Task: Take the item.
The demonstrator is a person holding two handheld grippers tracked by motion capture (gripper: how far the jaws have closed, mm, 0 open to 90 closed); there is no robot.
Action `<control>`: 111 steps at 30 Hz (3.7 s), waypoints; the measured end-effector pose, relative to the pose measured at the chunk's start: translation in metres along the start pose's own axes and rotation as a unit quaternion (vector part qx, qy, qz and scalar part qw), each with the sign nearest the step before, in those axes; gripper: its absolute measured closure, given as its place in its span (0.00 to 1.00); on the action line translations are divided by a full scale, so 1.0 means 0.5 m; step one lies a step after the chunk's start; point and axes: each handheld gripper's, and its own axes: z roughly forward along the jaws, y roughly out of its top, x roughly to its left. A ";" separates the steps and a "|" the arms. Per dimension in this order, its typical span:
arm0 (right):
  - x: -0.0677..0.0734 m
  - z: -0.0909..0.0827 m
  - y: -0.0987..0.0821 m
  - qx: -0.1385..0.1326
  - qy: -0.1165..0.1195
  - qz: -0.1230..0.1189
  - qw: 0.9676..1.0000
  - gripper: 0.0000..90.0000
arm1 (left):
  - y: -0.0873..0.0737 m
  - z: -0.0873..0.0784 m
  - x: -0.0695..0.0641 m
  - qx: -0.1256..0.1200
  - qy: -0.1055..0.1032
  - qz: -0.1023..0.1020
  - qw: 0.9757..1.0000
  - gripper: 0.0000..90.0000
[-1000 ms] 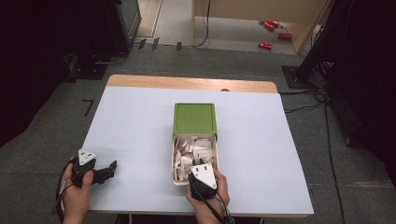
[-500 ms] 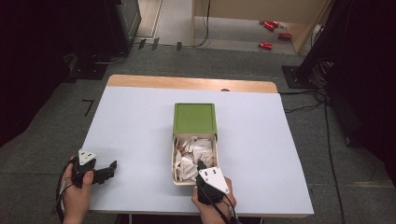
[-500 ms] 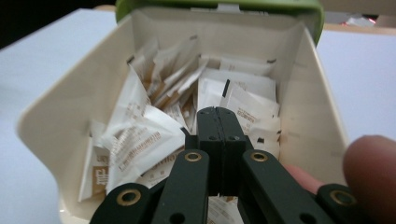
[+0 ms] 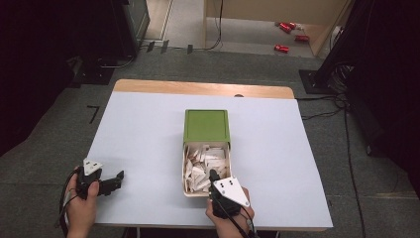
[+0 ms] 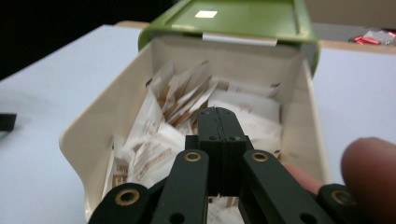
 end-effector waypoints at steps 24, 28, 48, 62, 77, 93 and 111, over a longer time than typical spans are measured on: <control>0.035 0.052 -0.022 0.043 -0.080 -0.018 0.996 0.94 | 0.000 0.000 0.000 -0.001 -0.001 -0.001 1.000 0.15; 0.026 0.046 -0.020 0.047 -0.060 -0.008 0.997 1.00 | 0.000 0.000 0.000 0.000 -0.001 0.000 1.000 0.15; 0.012 -0.009 0.014 -0.031 -0.008 -0.014 0.999 1.00 | 0.000 0.000 0.000 0.000 0.000 0.000 1.000 0.15; -0.014 -0.046 0.067 -0.079 0.016 -0.008 0.997 1.00 | 0.000 0.000 0.000 -0.001 0.000 0.000 1.000 0.15; -0.018 -0.053 0.064 -0.077 0.027 -0.006 0.997 1.00 | 0.000 0.000 0.000 0.000 0.000 0.000 1.000 0.15; 0.036 0.023 -0.015 0.013 -0.029 -0.024 0.999 0.71 | 0.000 0.000 0.000 0.000 0.000 0.000 1.000 0.15; 0.012 0.014 -0.037 0.032 -0.064 -0.016 0.997 1.00 | 0.000 0.000 0.000 0.000 -0.001 -0.001 1.000 0.15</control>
